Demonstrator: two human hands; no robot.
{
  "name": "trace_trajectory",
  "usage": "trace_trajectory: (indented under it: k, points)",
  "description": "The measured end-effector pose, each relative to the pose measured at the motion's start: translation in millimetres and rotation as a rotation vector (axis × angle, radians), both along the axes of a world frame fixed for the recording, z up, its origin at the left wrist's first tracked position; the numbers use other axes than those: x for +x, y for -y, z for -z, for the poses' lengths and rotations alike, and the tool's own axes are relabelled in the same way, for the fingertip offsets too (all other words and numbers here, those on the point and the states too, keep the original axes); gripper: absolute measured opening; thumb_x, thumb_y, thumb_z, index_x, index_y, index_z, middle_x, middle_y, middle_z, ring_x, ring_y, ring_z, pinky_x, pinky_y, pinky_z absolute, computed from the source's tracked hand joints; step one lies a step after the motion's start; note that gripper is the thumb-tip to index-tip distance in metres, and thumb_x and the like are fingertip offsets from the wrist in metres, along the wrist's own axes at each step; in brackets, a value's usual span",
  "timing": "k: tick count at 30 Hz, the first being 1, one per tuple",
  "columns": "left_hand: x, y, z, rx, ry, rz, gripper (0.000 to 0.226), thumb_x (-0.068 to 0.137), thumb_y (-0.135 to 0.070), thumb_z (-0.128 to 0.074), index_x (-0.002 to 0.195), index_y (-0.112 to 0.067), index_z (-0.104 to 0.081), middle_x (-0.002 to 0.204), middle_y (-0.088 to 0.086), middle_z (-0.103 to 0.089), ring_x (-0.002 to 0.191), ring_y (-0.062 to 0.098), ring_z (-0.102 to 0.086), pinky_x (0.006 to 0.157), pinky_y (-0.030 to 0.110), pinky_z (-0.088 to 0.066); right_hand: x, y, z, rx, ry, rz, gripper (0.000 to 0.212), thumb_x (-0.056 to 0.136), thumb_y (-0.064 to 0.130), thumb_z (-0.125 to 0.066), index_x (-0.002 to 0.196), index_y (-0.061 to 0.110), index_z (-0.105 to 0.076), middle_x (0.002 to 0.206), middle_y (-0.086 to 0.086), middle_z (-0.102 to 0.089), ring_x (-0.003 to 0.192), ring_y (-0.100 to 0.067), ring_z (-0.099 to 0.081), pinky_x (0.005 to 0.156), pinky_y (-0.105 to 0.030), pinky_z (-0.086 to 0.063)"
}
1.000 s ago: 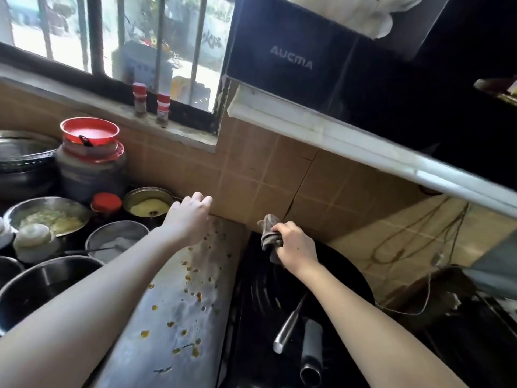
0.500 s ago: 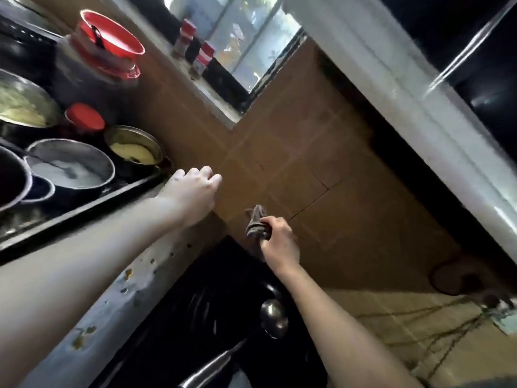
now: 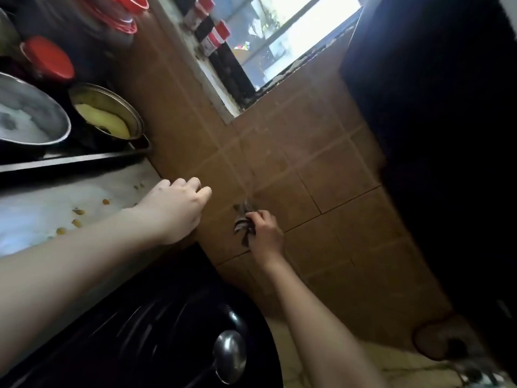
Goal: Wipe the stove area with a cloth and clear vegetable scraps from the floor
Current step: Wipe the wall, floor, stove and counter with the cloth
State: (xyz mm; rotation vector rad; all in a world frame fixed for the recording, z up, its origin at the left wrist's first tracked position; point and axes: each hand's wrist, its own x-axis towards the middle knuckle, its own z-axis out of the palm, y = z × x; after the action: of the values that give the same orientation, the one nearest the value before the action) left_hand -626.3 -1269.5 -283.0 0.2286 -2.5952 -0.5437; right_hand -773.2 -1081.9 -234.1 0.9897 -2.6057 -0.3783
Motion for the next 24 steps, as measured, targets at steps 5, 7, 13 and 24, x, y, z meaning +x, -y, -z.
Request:
trace_trajectory:
  k: [5, 7, 13, 24]
  points:
    - [-30.7, -6.8, -1.8, -0.028, -0.075, 0.019, 0.031, 0.093, -0.032, -0.035, 0.122, -0.022, -0.042, 0.118, 0.002, -0.048, 0.101, 0.023, -0.054, 0.077, 0.034, -0.04, -46.9, 5.2, -8.9, 0.234, -0.101, -0.094, 0.035, 0.087, 0.006, -0.059, 0.121, 0.012, -0.06, 0.128, -0.013, -0.055, 0.109, -0.034, -0.051, 0.079, -0.039, -0.044]
    - [-37.0, -1.2, 5.4, -0.04, -0.096, -0.008, 0.033, 0.093, -0.034, -0.035, 0.125, -0.025, -0.04, 0.119, 0.0, -0.048, 0.102, 0.02, -0.055, 0.078, 0.033, -0.041, -61.1, 5.6, -9.4, 0.393, -0.119, -0.14, 0.031, 0.087, 0.008, -0.058, 0.118, 0.012, -0.06, 0.127, -0.014, -0.054, 0.109, -0.034, -0.049, 0.08, -0.039, -0.042]
    - [-31.8, 9.8, 18.6, -0.099, -0.071, -0.03, 0.033, 0.094, -0.038, -0.034, 0.124, -0.027, -0.04, 0.123, -0.002, -0.047, 0.106, 0.018, -0.055, 0.082, 0.032, -0.045, -87.3, -1.0, -20.6, 0.629, -0.232, -0.218, 0.023, 0.075, 0.012, -0.072, 0.098, 0.01, -0.069, 0.112, -0.013, -0.064, 0.094, -0.033, -0.06, 0.067, -0.036, -0.048]
    - [-31.0, 21.9, 3.5, -0.108, -0.048, -0.061, 0.034, 0.096, -0.041, -0.036, 0.126, -0.025, -0.038, 0.129, -0.001, -0.043, 0.111, 0.019, -0.052, 0.084, 0.033, -0.043, -111.0, 11.8, -122.9, 0.008, -0.54, -0.069, 0.044, 0.08, 0.007, -0.064, 0.123, 0.011, -0.059, 0.136, -0.016, -0.051, 0.105, -0.039, -0.052, 0.087, -0.046, -0.04]
